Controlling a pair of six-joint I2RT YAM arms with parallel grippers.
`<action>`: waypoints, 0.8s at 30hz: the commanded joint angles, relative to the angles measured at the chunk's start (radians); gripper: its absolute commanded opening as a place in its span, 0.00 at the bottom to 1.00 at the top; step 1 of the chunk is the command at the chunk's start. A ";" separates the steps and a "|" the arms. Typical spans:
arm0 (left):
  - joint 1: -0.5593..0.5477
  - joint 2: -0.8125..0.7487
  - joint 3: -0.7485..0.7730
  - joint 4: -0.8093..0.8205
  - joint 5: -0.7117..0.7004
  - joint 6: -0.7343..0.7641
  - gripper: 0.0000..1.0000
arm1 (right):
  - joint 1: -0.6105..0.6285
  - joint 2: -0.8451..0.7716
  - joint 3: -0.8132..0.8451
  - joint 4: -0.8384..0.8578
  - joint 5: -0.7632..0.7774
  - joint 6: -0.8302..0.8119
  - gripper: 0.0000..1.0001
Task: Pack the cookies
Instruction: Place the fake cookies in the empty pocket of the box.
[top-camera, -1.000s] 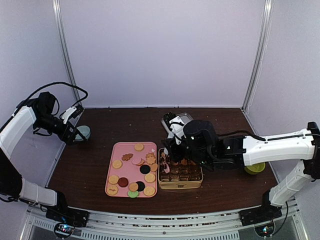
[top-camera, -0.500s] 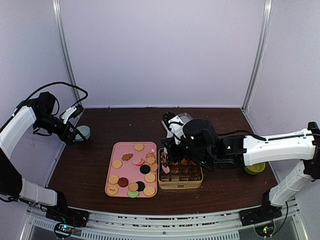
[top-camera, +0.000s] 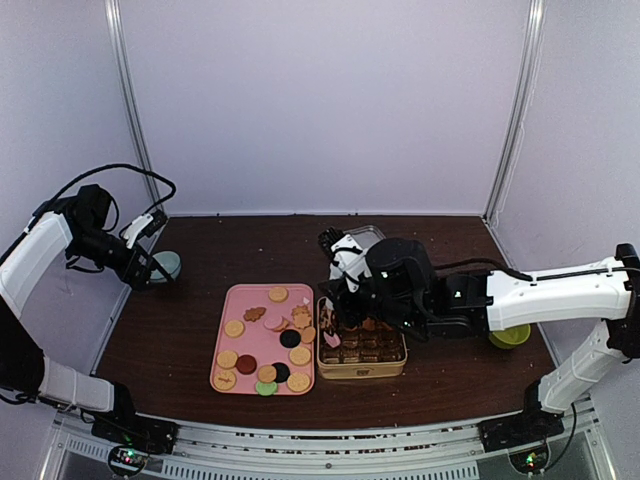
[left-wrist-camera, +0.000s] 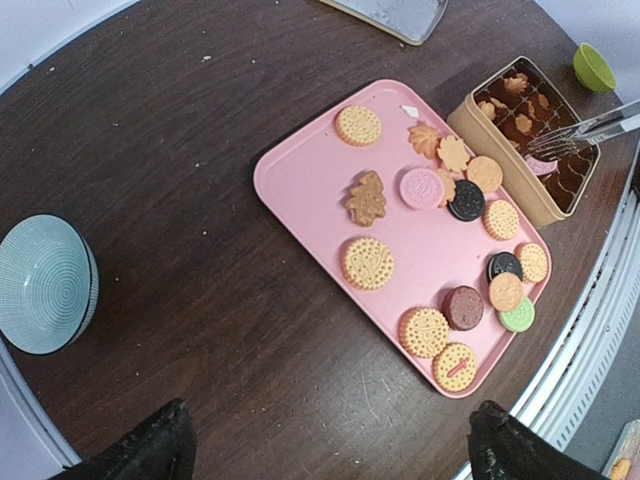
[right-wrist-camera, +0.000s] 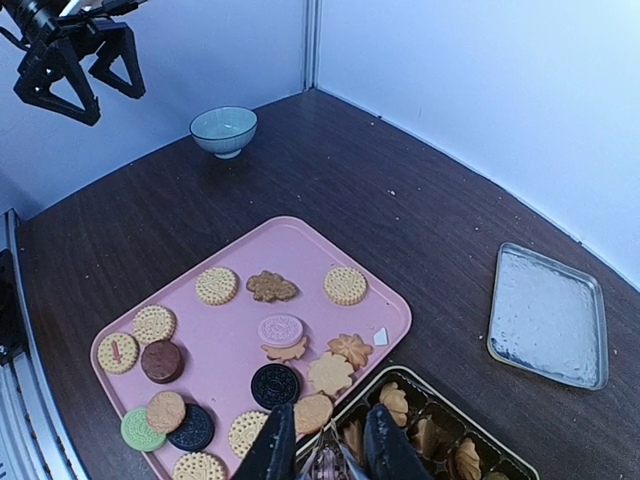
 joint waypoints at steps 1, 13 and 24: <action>0.005 -0.013 0.018 -0.013 0.017 0.016 0.98 | 0.005 -0.002 0.043 0.001 -0.056 -0.041 0.07; 0.004 -0.012 0.027 -0.019 0.022 0.015 0.98 | -0.026 -0.022 0.044 -0.010 -0.100 -0.052 0.20; 0.005 -0.009 0.039 -0.025 0.027 0.018 0.97 | -0.041 -0.059 0.047 -0.014 -0.079 -0.073 0.29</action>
